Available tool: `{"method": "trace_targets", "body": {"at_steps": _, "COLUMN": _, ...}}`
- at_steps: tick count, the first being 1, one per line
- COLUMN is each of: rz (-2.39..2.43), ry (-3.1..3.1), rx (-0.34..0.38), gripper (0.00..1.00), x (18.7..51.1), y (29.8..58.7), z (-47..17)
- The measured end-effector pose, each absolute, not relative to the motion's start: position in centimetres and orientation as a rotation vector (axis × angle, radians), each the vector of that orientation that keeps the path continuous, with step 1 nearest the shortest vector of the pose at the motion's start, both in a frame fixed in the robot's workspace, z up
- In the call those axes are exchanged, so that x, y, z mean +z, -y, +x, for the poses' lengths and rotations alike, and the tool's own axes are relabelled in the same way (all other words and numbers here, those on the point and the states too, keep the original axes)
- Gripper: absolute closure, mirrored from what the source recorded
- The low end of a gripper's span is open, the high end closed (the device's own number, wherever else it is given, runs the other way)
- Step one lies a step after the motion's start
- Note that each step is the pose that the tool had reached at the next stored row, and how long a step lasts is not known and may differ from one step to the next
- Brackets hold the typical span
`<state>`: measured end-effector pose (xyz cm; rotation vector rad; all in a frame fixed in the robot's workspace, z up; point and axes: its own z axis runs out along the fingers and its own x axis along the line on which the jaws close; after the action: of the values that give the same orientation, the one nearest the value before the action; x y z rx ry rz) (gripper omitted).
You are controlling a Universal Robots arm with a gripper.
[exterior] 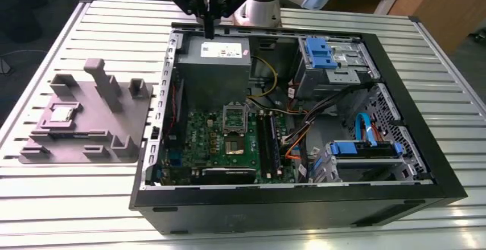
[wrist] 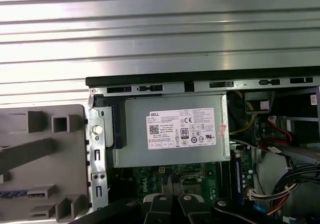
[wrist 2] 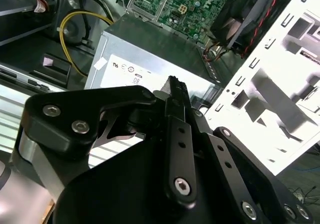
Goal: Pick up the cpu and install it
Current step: 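Reach for the cpu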
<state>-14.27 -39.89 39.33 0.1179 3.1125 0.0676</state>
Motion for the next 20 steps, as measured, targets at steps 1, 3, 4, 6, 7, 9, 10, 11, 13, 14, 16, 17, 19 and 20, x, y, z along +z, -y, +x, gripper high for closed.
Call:
{"method": "trace_targets", "body": {"at_steps": 1, "rz": 0.118, "ry": -3.113, "rx": 0.068, "gripper": 0.9, "x": 39.3, "y": 39.9, "z": -14.4}}
{"method": "trace_targets", "body": {"at_steps": 3, "rz": 0.118, "ry": -3.113, "rx": 0.068, "gripper": 0.9, "x": 39.3, "y": 39.9, "z": -16.2}}
{"method": "trace_targets", "body": {"at_steps": 4, "rz": 0.118, "ry": -3.113, "rx": 0.067, "gripper": 0.9, "x": 39.3, "y": 39.9, "z": -16.2}}
{"method": "trace_targets", "body": {"at_steps": 6, "rz": 0.118, "ry": -3.114, "rx": 0.068, "gripper": 0.9, "x": 39.1, "y": 39.9, "z": -16.3}}
{"method": "trace_targets", "body": {"at_steps": 7, "rz": 0.118, "ry": -3.114, "rx": 0.068, "gripper": 0.9, "x": 39.0, "y": 39.9, "z": -16.4}}
{"method": "trace_targets", "body": {"at_steps": 9, "rz": 0.118, "ry": -3.114, "rx": 0.068, "gripper": 0.9, "x": 39.0, "y": 39.9, "z": -16.4}}
{"method": "trace_targets", "body": {"at_steps": 10, "rz": 0.118, "ry": -3.114, "rx": 0.068, "gripper": 0.9, "x": 39.0, "y": 39.9, "z": -16.4}}
{"method": "trace_targets", "body": {"at_steps": 11, "rz": 0.118, "ry": -3.114, "rx": 0.068, "gripper": 0.9, "x": 39.0, "y": 39.9, "z": -16.4}}
{"method": "trace_targets", "body": {"at_steps": 13, "rz": 0.118, "ry": -3.114, "rx": 0.068, "gripper": 0.9, "x": 39.0, "y": 39.9, "z": -16.4}}
{"method": "trace_targets", "body": {"at_steps": 14, "rz": 0.118, "ry": -3.114, "rx": 0.068, "gripper": 0.9, "x": 39.0, "y": 39.9, "z": -16.4}}
{"method": "trace_targets", "body": {"at_steps": 16, "rz": 0.118, "ry": -3.114, "rx": 0.068, "gripper": 0.9, "x": 39.0, "y": 39.9, "z": -16.6}}
{"method": "trace_targets", "body": {"at_steps": 17, "rz": 0.118, "ry": -3.114, "rx": 0.068, "gripper": 0.9, "x": 39.0, "y": 39.9, "z": -16.7}}
{"method": "trace_targets", "body": {"at_steps": 19, "rz": 0.118, "ry": -3.114, "rx": 0.068, "gripper": 0.9, "x": 39.0, "y": 39.9, "z": -16.9}}
{"method": "trace_targets", "body": {"at_steps": 20, "rz": 0.118, "ry": -3.114, "rx": 0.068, "gripper": 0.9, "x": 39.0, "y": 39.9, "z": -17.0}}
